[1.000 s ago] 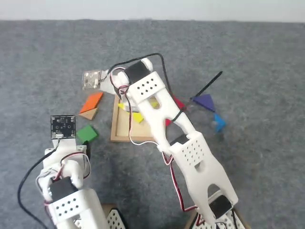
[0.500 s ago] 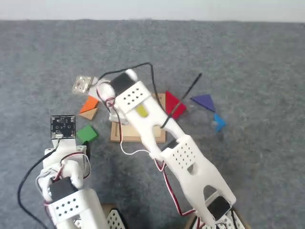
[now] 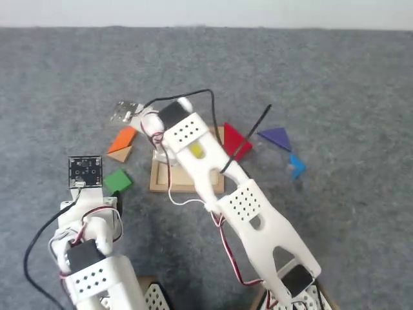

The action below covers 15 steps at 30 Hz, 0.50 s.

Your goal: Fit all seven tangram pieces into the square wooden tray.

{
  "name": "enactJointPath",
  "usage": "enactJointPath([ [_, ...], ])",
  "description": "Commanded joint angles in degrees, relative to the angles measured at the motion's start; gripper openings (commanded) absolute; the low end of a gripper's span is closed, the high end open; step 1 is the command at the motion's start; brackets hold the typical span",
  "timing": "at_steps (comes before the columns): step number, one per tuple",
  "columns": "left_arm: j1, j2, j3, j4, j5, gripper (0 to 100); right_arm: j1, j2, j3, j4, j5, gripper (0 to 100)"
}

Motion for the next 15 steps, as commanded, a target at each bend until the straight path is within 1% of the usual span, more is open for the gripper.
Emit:
enactJointPath([
  [1, -0.35, -0.62, -0.4, 0.0, -0.35, 24, 2.77, 0.84, -6.77, -1.1, 0.18, 2.8],
  [5, -0.35, -0.62, -0.4, 0.0, -0.44, 24, 4.0, 3.65, -11.69, -1.54, 1.67, 2.8],
  [8, -0.35, -0.62, -0.4, 0.0, -0.44, 24, 3.74, 3.82, -15.82, 1.27, 1.85, 2.8],
  [15, -0.35, -0.62, -0.4, 0.0, -0.44, 24, 3.03, -1.89, -15.38, 4.09, 1.41, 2.8],
])
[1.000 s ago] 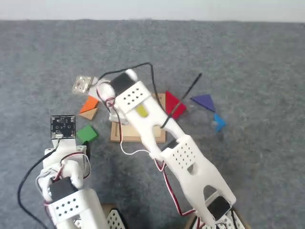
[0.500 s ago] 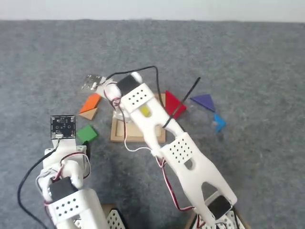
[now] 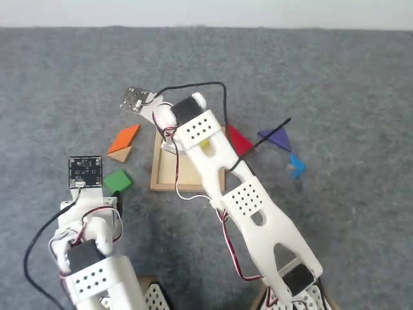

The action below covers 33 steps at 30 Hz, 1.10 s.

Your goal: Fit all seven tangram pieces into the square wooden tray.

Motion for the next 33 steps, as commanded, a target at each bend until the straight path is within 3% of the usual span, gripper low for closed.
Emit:
enactJointPath([
  [1, -0.35, -0.62, -0.4, 0.0, -0.44, 24, 0.4, -7.78, -2.99, 2.24, 0.35, 2.8],
  [10, -0.44, -0.62, -0.4, 0.0, -0.44, 24, 7.25, -21.58, 1.67, 3.12, -5.19, 2.4],
  [20, -0.09, -0.62, -1.1, 0.0, -0.44, 24, 12.97, -50.07, 45.8, 1.89, -5.01, 2.7],
  [25, 0.35, -0.18, -4.35, 0.26, -0.18, 24, 15.6, -58.51, 65.14, -5.58, -5.45, 2.7],
  [33, 10.02, 0.0, -13.14, 8.53, -0.09, 25, 18.86, -65.1, 87.74, -15.96, -9.67, 2.7],
])
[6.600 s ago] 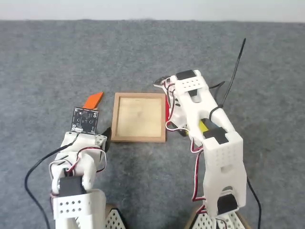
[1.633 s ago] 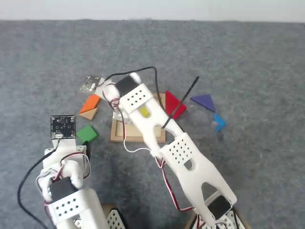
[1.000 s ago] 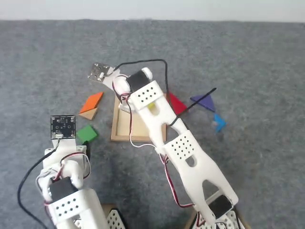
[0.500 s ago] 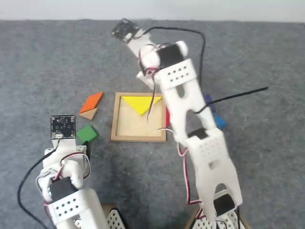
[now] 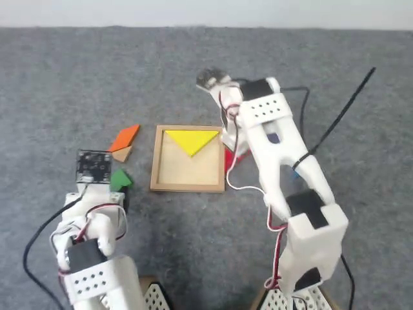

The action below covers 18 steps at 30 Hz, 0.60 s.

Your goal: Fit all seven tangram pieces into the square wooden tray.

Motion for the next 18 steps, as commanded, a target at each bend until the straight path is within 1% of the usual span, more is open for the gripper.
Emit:
enactJointPath([
  [1, 4.4, 0.0, -8.31, 4.75, -0.09, 25, 1.8, -8.13, 5.45, -2.33, -1.67, 2.8],
  [4, 6.15, 0.97, -9.89, 5.01, -0.09, 25, 3.03, -13.05, 10.29, -3.21, -1.67, 2.8],
  [6, 7.03, 4.75, -11.03, 4.75, -0.09, 25, 3.74, -16.4, 13.54, -4.62, -1.67, 2.8],
  [10, 7.21, 18.99, -17.45, 2.64, -0.09, 25, 3.91, -20.09, 20.48, -8.92, -1.76, 2.8],
  [12, 7.3, 27.43, -22.46, 2.46, -0.09, 25, 3.91, -20.62, 22.77, -10.59, -3.78, 2.8],
  [15, 7.03, 38.24, -28.7, 2.46, -0.18, 25, 4.88, -20.97, 23.82, -10.68, -5.1, 2.8],
  [18, 7.03, 45.71, -30.9, 1.23, -0.44, 25, 7.08, -21.05, 23.82, -10.59, -5.27, 2.8],
])
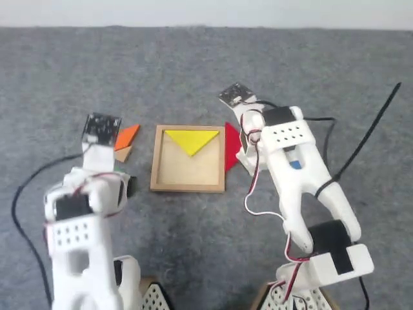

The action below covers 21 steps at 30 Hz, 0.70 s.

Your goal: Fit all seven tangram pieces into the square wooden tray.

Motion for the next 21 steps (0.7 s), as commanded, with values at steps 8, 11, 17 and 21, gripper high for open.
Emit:
enactJointPath([
  [8, 0.18, 15.12, -4.26, -10.64, -0.18, 25, 9.19, -4.0, -0.44, 0.04, 2.81, 2.8],
  [11, 0.18, 15.38, -3.47, -10.81, -0.18, 25, 11.74, -4.09, -0.35, 0.04, 3.43, 7.2],
  [17, 0.18, 15.38, 2.77, -18.02, -0.18, 25, 16.66, -4.09, -0.26, 0.48, 3.52, 19.0],
  [21, 0.09, 15.21, 9.27, -25.93, -0.53, 25, 17.63, -4.26, 0.79, 3.12, 7.56, 19.1],
])
